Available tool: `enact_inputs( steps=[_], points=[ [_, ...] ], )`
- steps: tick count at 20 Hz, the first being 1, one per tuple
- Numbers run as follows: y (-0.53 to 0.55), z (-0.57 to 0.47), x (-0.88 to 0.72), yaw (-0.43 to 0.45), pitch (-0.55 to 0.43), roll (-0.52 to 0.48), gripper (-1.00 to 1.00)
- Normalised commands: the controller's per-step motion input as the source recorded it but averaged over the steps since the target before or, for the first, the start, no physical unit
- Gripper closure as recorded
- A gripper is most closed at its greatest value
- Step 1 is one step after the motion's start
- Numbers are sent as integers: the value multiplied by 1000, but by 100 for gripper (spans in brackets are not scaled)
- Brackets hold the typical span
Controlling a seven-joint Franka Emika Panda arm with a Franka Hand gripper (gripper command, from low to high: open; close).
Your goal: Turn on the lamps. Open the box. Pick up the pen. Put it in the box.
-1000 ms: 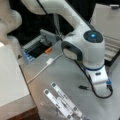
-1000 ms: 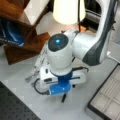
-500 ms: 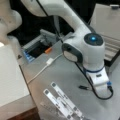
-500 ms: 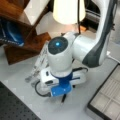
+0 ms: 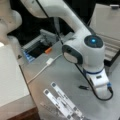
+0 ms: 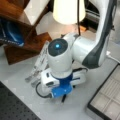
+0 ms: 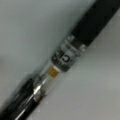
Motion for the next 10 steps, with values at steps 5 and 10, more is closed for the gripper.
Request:
enact_inputs(
  steps=[5, 10],
  points=[
    [-61, -78, 123, 140, -54, 2, 100],
    [-41, -70, 94, 141, -60, -6, 100]
  ],
)
